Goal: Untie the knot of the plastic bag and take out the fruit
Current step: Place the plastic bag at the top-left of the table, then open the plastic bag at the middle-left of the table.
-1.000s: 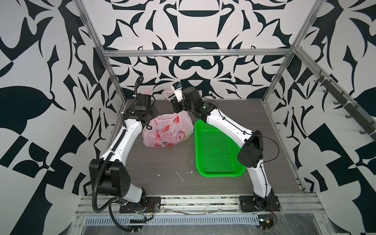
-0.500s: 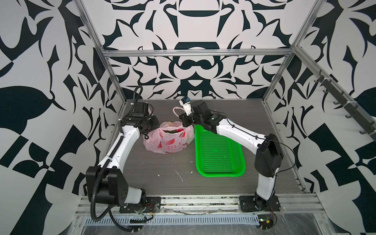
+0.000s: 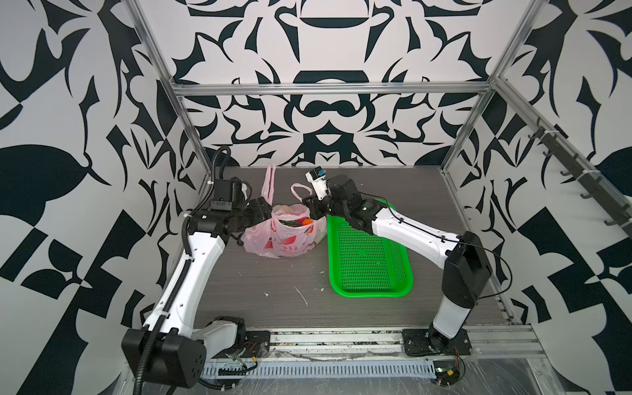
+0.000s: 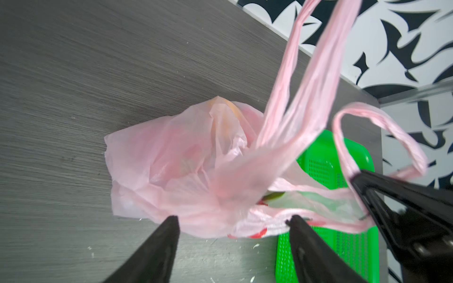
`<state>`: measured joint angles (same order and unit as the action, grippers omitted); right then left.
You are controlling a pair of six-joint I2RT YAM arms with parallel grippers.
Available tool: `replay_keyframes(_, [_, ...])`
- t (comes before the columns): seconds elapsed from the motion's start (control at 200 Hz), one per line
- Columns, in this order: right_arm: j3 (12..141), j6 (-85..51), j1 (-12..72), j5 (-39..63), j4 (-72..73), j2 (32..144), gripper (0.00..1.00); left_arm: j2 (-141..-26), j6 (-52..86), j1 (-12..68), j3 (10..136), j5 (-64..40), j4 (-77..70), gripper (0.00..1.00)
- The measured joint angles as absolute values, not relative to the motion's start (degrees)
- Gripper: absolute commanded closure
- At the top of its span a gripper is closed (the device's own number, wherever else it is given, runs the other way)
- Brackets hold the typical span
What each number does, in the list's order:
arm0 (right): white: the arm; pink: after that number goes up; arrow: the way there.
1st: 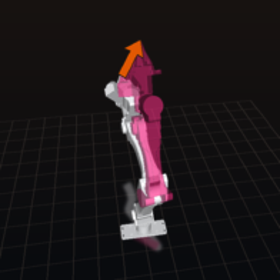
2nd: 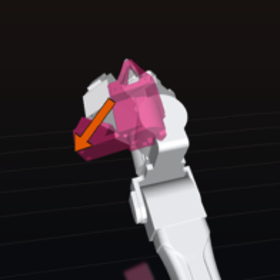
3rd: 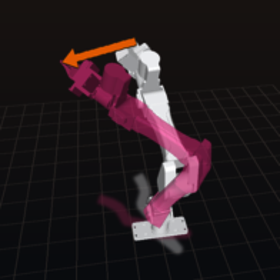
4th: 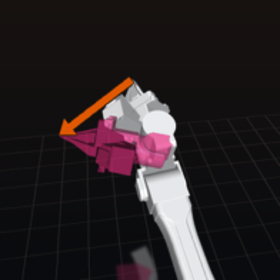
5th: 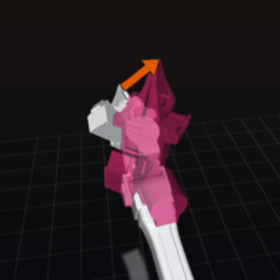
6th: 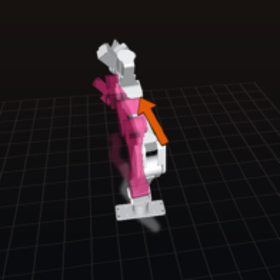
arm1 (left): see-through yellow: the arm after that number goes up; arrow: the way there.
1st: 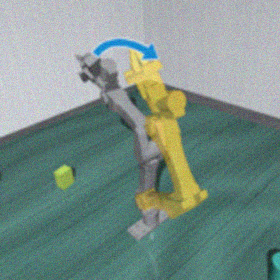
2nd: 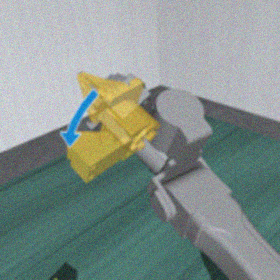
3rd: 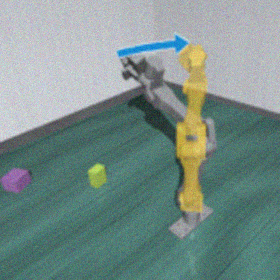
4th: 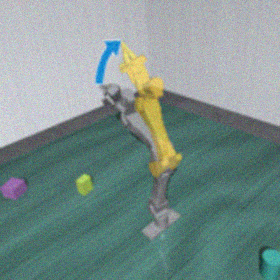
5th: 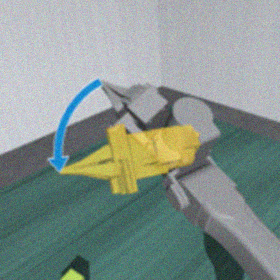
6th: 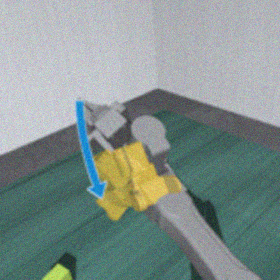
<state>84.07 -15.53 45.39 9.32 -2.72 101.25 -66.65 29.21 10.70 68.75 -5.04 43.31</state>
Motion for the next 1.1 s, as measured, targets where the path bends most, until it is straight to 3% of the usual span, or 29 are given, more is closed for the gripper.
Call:
replay_keyframes(0.29, [78.7, -16.5, 47.5, 8.8, -0.3, 96.9, 1.0, -69.8, 28.9, 20.8, 69.5, 4.1, 47.8, 0.0])
replay_keyframes(0.73, [65.8, -21.8, 48.2, 8.5, 6.2, 85.1, 1.0, -79.4, 33.0, 33.5, 77.4, 29.8, 51.8, 0.0])
replay_keyframes(1.1, [61.6, -23.7, 48.5, 7.3, 8.6, 82.5, 1.0, -86.0, 38.8, 37.1, 84.2, 37.5, 61.2, 0.0])
